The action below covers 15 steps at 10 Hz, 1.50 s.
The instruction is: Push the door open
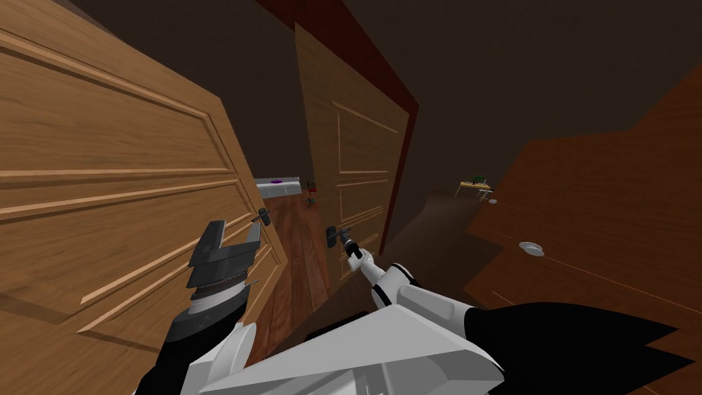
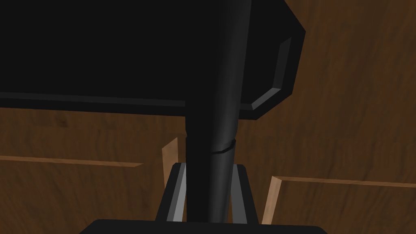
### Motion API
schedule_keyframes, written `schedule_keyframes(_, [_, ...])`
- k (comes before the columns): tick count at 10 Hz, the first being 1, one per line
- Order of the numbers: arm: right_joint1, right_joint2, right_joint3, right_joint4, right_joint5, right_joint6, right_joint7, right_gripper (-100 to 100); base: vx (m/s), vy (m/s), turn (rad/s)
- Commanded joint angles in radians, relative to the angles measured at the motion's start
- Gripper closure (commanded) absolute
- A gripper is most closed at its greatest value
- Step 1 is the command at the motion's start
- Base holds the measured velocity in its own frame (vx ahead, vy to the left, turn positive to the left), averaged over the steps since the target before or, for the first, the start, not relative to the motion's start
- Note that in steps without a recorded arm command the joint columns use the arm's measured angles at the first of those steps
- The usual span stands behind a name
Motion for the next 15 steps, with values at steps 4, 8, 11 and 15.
schedule_keyframes(4, [0.011, -0.030, -0.028, -0.026, -0.010, 0.013, 0.013, 100, 0.132, 0.116, -0.027])
schedule_keyframes(8, [0.015, -0.051, -0.059, -0.047, -0.022, 0.014, 0.025, 100, 0.079, 0.098, -0.040])
schedule_keyframes(11, [0.016, -0.055, -0.065, -0.003, -0.025, 0.014, 0.028, 100, 0.082, 0.069, -0.033])
schedule_keyframes(15, [0.020, -0.069, -0.093, -0.046, -0.036, 0.015, 0.039, 100, 0.052, 0.054, -0.039])
